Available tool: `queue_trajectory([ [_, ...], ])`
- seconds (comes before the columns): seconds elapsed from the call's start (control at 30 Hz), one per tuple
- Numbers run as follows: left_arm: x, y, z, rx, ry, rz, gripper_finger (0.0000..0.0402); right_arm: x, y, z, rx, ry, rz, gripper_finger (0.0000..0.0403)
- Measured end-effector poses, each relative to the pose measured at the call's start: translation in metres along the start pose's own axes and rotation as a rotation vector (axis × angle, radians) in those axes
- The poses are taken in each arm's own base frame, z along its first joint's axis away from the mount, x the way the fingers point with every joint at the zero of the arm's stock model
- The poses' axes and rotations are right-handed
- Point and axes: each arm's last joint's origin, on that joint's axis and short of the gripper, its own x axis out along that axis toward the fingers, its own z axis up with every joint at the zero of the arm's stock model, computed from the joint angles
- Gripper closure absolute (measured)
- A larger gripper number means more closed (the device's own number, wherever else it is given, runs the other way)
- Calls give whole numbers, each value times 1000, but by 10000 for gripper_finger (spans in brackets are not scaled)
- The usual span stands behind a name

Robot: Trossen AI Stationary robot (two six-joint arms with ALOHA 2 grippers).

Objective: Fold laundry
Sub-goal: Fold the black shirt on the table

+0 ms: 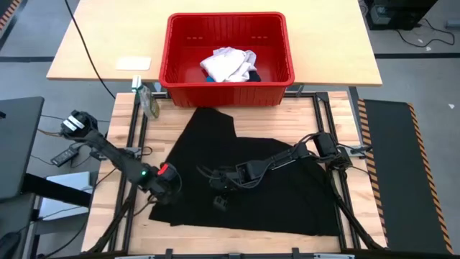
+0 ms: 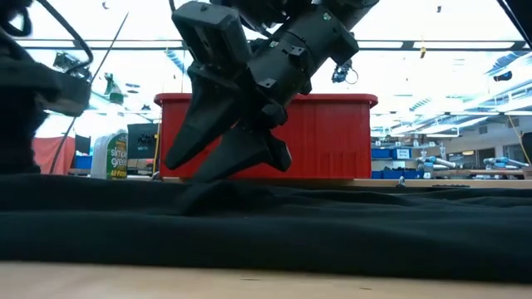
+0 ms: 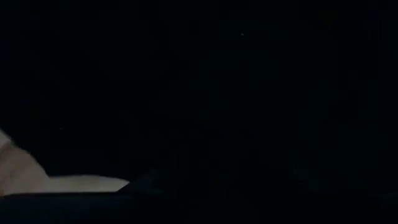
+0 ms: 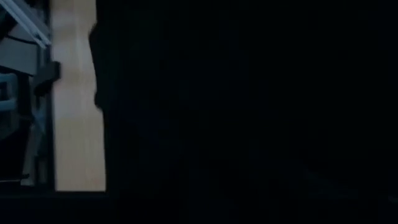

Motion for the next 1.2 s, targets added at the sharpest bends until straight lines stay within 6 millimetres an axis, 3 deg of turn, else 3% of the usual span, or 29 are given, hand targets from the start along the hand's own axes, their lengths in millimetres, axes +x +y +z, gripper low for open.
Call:
queue_trajectory([
  [0.4,-1,3,14,-37,-12,36,255,0,8,-33,-117,149,-151,223],
  [0.57,-2,2,15,-39,-12,39,255,-5,21,-42,-164,94,-217,223],
  [0.7,-9,-6,18,-42,-16,12,255,-9,33,-44,-348,-4,-280,223],
  [0.97,-52,-48,36,270,-147,-172,259,-7,42,-43,-597,4,-162,237],
  [1.1,-49,-54,34,307,-163,-258,259,-2,48,-40,-704,-30,-44,251],
  [1.2,-37,-45,24,296,-137,-254,260,4,49,-37,-725,-63,14,261],
])
